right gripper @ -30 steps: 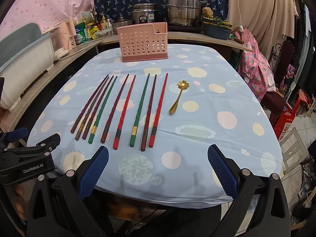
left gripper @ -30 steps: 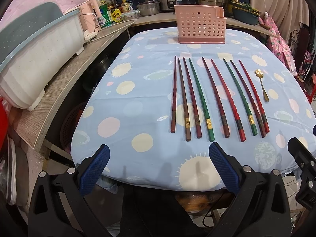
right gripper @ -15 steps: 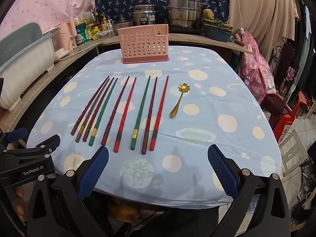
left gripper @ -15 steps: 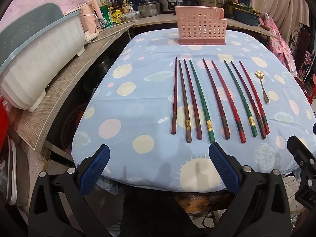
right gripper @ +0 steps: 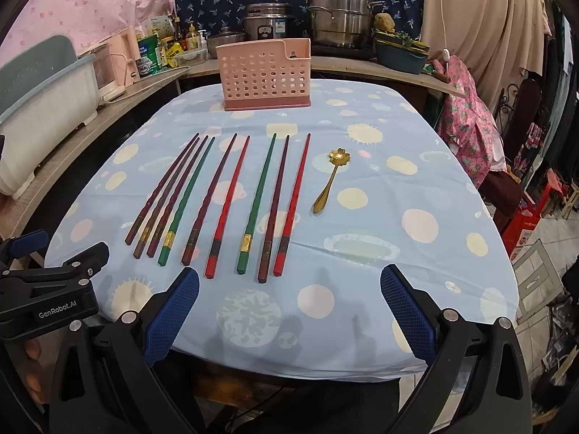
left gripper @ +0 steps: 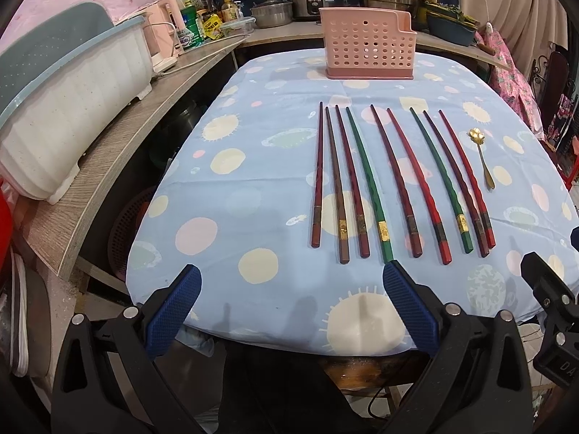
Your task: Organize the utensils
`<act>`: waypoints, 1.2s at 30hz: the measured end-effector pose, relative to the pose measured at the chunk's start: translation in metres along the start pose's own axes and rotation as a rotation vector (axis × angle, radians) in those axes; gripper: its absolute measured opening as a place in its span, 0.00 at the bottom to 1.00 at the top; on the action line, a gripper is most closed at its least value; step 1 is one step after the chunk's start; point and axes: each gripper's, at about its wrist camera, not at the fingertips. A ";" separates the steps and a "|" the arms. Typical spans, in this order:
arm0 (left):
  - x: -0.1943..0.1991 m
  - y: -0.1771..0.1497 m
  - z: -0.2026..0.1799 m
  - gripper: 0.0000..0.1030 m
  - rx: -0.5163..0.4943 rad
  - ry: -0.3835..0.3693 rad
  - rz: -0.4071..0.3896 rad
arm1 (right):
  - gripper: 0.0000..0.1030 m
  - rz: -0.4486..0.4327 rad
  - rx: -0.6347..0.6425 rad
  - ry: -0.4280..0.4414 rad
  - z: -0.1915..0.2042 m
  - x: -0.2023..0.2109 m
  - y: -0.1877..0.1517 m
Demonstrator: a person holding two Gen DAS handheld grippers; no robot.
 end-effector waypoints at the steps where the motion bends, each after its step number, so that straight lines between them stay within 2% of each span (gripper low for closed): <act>1: 0.000 0.000 0.000 0.93 0.000 -0.001 0.001 | 0.93 0.001 0.000 0.000 0.000 0.000 0.000; 36: -0.004 0.003 -0.002 0.93 -0.003 -0.004 -0.004 | 0.93 0.010 0.007 -0.007 0.001 -0.006 0.000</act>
Point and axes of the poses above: each gripper's, at about its wrist camera, not at the fingertips, and x roughly against the way its jaws point, z to its left, y to its top, and after that the axes turned 7 degrees about -x, right-handed
